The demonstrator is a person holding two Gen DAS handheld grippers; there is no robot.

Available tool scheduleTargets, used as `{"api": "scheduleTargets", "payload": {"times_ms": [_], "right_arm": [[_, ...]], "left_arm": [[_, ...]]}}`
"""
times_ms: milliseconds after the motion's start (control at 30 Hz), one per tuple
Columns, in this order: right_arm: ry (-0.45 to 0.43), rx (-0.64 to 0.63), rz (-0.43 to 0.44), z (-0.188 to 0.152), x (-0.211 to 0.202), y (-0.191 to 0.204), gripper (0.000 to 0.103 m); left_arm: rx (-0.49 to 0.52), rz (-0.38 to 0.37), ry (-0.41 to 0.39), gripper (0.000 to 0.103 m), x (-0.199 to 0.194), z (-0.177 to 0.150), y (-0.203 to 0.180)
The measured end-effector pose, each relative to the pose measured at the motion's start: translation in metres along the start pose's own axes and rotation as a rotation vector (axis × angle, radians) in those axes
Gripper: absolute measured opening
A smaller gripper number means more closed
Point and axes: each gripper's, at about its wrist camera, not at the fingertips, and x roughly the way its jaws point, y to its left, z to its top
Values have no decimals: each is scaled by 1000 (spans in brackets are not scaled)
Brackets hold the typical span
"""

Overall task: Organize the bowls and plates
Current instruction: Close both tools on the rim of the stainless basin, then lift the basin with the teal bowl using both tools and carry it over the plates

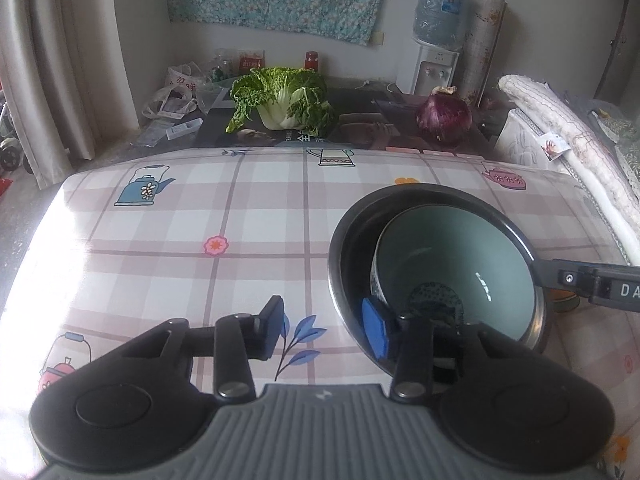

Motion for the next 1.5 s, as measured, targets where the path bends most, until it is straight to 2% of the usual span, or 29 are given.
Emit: {"api": "scheduleTargets", "payload": {"times_ms": [300, 533, 700, 767, 967, 1067, 1267, 1500], "right_arm": [[47, 20, 35, 6, 28, -8, 25], [65, 19, 42, 6, 38, -6, 22], [65, 21, 44, 6, 41, -4, 16], [64, 25, 43, 7, 42, -4, 15], [63, 58, 54, 9, 44, -9, 14], [65, 70, 66, 9, 44, -12, 13], [91, 89, 92, 6, 38, -15, 13], [69, 103, 88, 7, 42, -16, 13]], "left_arm": [[-7, -17, 7, 36, 10, 10, 2], [-24, -35, 7, 34, 15, 14, 4], [-39, -58, 3, 23, 17, 17, 2], [-45, -72, -3, 18, 19, 17, 2], [-74, -91, -21, 18, 25, 19, 5], [-71, -107, -19, 12, 25, 19, 4], [-54, -103, 0, 12, 19, 15, -1], [-64, -94, -4, 11, 26, 21, -1]]}}
